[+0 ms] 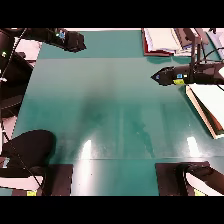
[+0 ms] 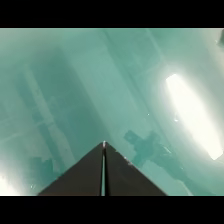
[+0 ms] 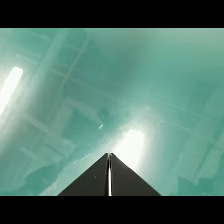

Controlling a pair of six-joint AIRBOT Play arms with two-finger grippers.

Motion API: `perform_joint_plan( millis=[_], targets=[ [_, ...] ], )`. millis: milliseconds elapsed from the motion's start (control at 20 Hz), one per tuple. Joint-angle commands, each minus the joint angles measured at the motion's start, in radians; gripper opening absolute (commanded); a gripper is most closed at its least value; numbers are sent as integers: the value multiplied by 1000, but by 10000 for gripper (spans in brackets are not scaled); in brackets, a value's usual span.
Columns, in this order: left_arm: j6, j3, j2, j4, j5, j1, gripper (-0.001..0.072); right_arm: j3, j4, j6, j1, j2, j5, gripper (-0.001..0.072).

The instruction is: Fold the shirts.

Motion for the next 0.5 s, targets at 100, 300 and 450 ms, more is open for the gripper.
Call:
perform_joint_plan(
  millis=[100, 300, 450],
  targets=[
    [0, 0, -1, -16, 18, 0, 26, 0, 0, 1, 1, 15, 40, 20],
    [13, 1, 36, -1, -35, 31, 26, 1, -1, 1, -5, 64, 22, 20],
    [33, -14, 132, 35, -201, 122, 26, 1, -3, 1, -23, 96, -8, 20]
  ],
)
